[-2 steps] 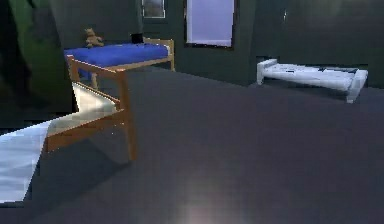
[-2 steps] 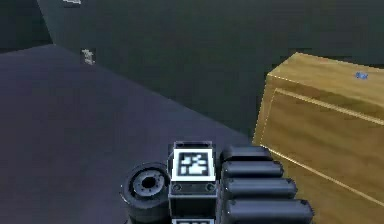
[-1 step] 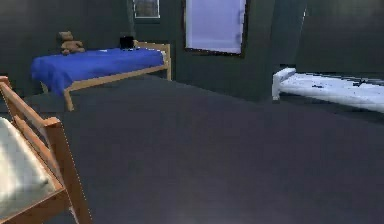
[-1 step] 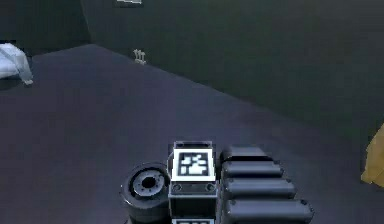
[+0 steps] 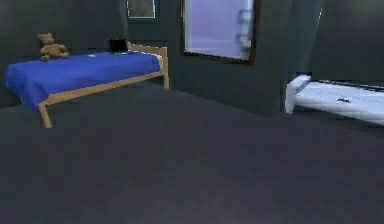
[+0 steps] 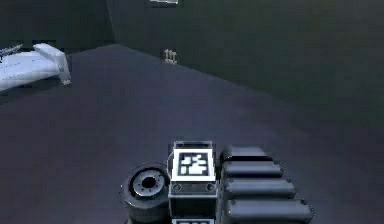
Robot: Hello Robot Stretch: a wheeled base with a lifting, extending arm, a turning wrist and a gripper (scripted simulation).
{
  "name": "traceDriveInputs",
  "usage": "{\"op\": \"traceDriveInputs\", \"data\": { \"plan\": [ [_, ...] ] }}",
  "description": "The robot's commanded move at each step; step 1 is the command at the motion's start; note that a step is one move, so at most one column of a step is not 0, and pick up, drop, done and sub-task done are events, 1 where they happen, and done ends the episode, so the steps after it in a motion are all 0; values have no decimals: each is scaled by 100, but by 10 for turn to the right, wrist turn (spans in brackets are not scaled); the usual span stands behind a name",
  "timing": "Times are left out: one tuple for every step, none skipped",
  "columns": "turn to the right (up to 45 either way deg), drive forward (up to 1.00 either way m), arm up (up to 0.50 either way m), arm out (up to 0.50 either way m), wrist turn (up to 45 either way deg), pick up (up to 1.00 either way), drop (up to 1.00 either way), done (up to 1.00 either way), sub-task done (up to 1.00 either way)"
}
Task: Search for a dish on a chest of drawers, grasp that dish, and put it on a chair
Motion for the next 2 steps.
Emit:
{"op": "traceDriveInputs", "data": {
  "plan": [
    [0,50,0,0,0,0,0,0,0],
    [-450,0,0,0,0,0,0,0,0]
  ]
}}
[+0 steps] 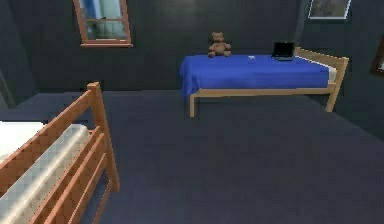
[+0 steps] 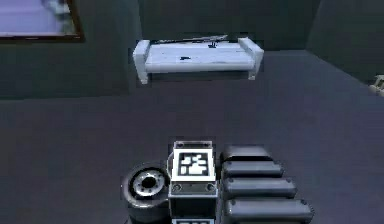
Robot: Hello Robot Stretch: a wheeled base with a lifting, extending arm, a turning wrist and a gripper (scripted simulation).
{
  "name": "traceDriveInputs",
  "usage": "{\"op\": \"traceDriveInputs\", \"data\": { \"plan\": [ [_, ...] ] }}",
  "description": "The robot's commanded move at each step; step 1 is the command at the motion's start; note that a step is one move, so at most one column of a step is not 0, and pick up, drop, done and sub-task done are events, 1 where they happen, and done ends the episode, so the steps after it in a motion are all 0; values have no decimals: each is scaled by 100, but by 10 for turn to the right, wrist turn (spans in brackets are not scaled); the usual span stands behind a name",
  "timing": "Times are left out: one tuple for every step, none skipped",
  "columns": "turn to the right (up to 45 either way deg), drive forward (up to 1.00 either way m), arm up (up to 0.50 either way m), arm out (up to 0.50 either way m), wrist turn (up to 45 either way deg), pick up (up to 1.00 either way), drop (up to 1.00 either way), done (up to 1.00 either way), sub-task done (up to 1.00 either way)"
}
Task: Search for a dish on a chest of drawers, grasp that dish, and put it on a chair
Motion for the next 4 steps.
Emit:
{"op": "traceDriveInputs", "data": {
  "plan": [
    [-30,0,0,0,0,0,0,0,0],
    [0,100,0,0,0,0,0,0,0],
    [-30,0,0,0,0,0,0,0,0],
    [0,60,0,0,0,0,0,0,0]
  ]
}}
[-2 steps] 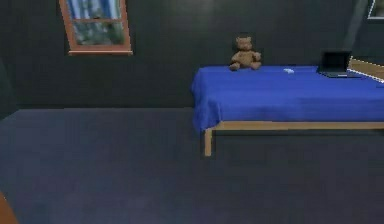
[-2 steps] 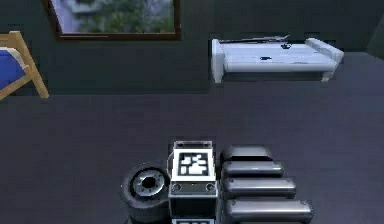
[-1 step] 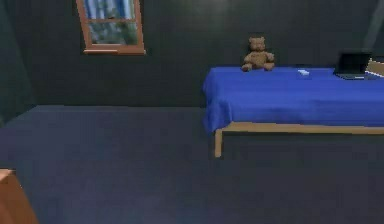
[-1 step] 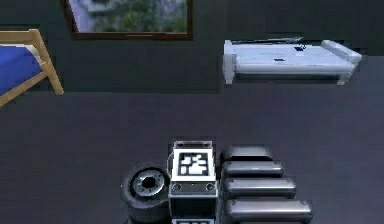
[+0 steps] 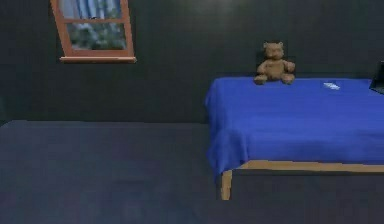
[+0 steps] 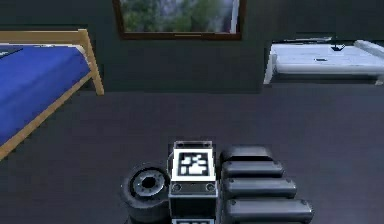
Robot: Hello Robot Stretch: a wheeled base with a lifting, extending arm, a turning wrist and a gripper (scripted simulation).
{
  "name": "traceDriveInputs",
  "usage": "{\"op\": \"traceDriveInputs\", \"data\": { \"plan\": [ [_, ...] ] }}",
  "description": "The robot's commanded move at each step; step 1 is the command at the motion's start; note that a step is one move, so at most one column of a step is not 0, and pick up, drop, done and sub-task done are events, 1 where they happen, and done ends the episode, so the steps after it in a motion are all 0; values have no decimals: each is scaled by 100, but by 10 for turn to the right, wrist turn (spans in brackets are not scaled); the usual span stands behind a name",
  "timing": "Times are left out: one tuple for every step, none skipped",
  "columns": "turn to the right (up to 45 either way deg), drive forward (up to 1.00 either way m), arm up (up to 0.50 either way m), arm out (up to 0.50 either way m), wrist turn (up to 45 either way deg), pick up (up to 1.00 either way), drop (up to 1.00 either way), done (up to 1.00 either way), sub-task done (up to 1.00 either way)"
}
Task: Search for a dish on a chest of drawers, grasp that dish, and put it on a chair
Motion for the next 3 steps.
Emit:
{"op": "traceDriveInputs", "data": {
  "plan": [
    [0,20,0,0,0,0,0,0,0],
    [-390,0,0,0,0,0,0,0,0],
    [-30,0,0,0,0,0,0,0,0]
  ]
}}
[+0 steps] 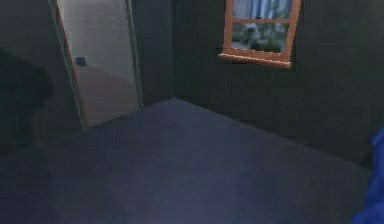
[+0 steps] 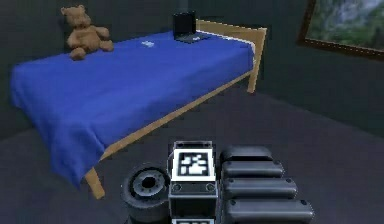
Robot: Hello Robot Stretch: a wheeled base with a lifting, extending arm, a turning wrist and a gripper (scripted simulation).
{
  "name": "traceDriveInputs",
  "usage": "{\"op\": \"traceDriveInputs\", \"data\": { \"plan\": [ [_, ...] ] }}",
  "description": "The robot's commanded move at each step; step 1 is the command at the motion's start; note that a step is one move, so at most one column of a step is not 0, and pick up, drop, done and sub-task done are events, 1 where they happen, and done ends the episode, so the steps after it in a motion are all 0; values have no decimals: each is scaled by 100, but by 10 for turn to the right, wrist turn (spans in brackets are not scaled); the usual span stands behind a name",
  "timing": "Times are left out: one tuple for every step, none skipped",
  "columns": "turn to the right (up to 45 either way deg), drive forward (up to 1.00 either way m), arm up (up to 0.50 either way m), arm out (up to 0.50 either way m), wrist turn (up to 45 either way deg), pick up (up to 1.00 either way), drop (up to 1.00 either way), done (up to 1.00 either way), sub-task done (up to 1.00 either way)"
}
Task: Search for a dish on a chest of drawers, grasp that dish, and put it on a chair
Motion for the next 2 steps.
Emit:
{"op": "traceDriveInputs", "data": {
  "plan": [
    [0,40,0,0,0,0,0,0,0],
    [-210,0,0,0,0,0,0,0,0]
  ]
}}
